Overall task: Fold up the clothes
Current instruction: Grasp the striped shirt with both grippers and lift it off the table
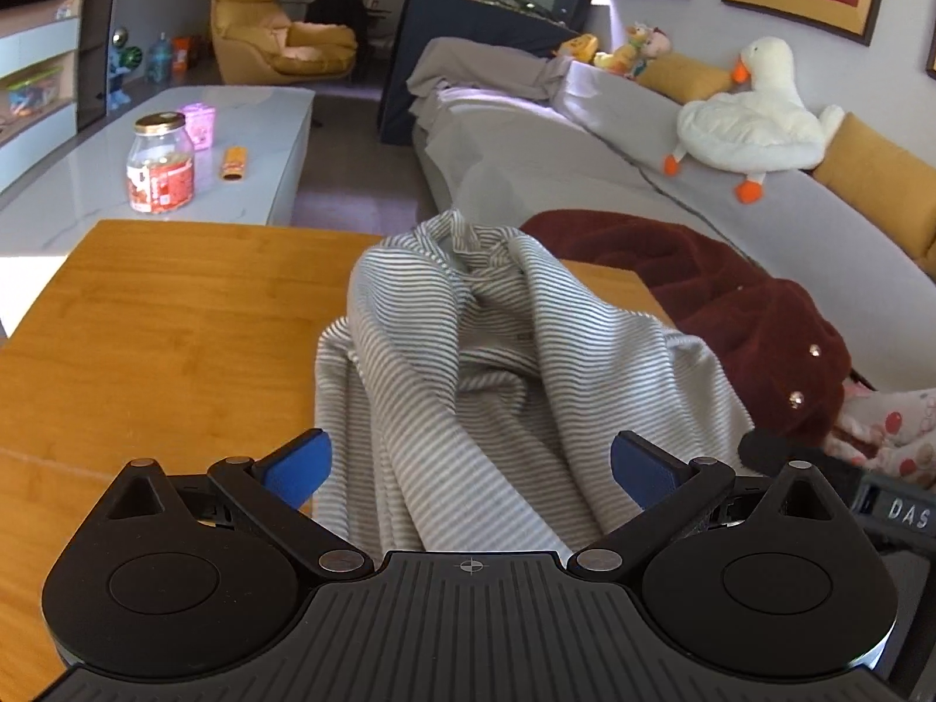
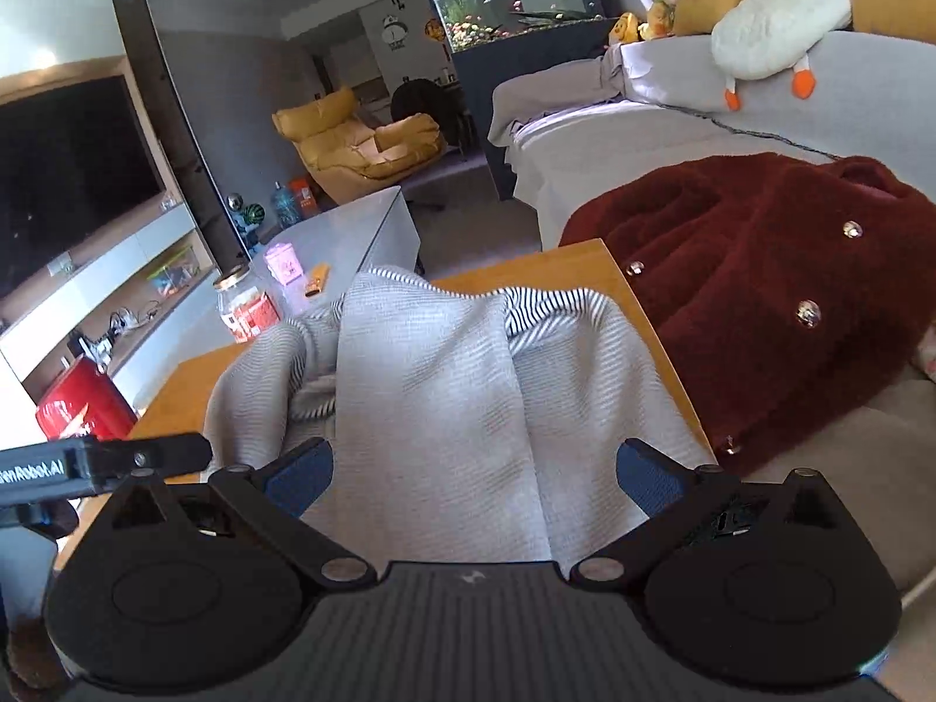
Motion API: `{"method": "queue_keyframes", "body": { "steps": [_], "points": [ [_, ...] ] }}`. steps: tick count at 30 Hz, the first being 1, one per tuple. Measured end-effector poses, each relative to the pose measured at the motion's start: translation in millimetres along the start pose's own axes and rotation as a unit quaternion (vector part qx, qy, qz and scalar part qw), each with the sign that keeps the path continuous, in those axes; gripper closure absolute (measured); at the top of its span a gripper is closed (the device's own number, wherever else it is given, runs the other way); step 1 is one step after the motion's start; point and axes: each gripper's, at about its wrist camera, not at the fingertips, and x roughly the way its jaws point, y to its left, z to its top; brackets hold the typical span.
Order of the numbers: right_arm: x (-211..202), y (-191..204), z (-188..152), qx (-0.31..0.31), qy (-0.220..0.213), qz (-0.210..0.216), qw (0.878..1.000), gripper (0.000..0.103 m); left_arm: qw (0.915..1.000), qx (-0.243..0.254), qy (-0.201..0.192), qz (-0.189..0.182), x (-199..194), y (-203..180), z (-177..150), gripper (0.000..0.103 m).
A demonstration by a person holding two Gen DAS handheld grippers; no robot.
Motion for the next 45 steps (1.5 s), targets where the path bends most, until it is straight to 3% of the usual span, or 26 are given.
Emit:
{"method": "queue_keyframes", "body": {
  "steps": [5,9,11,14,16,22,24,25,27,31,32,33,35,38,42,45],
  "points": [
    [57,10,9,-0.014,-0.044,0.045,0.998,0.000,0.9997,-0.003,0.022,-0.013,33,14,15,0.000],
    [89,21,-2,-0.050,-0.027,0.070,0.996,0.000,0.9993,0.007,0.032,-0.019,44,27,16,0.000],
    [86,15,-3,-0.031,-0.028,0.116,0.992,0.000,0.9989,0.009,0.039,-0.024,42,37,13,0.000],
    [85,5,-13,0.024,0.021,0.219,0.975,0.000,0.9981,0.016,0.050,-0.031,31,49,4,0.000],
    [76,10,-23,0.020,0.038,0.242,0.969,0.000,0.9974,0.019,0.058,-0.038,23,57,-3,0.000],
    [50,17,-41,0.002,0.062,0.269,0.961,0.000,0.9944,-0.022,0.073,-0.074,-6,72,-15,0.001],
    [41,19,-47,-0.004,0.070,0.278,0.958,0.000,0.9931,-0.015,0.072,-0.091,-9,63,-15,0.005],
    [37,20,-50,-0.006,0.074,0.282,0.957,0.000,0.9929,-0.006,0.075,-0.092,-10,57,-16,0.010],
    [28,22,-56,-0.012,0.082,0.291,0.953,0.000,0.9934,0.014,0.086,-0.076,-7,50,-21,0.042],
    [13,26,-65,-0.024,0.096,0.299,0.949,0.000,0.9925,0.035,0.102,-0.058,-8,45,-35,0.049],
    [12,27,-66,-0.029,0.101,0.293,0.950,0.000,0.9921,0.035,0.105,-0.059,-10,45,-39,0.057],
    [11,30,-66,-0.035,0.106,0.288,0.951,0.000,0.9918,0.036,0.107,-0.061,-12,45,-42,0.072],
    [11,35,-66,-0.048,0.115,0.280,0.952,0.000,0.9928,0.043,0.098,-0.054,-16,45,-44,0.080],
    [16,42,-60,-0.050,0.138,0.269,0.952,0.000,0.9958,0.046,0.070,-0.038,-25,54,-27,0.084],
    [15,49,-54,-0.055,0.166,0.267,0.948,0.000,0.9971,0.063,0.015,0.040,-35,90,11,0.084],
    [2,70,-43,-0.122,0.098,0.206,0.966,0.000,0.9960,0.055,0.017,0.068,-32,121,27,0.079]
  ]
}}
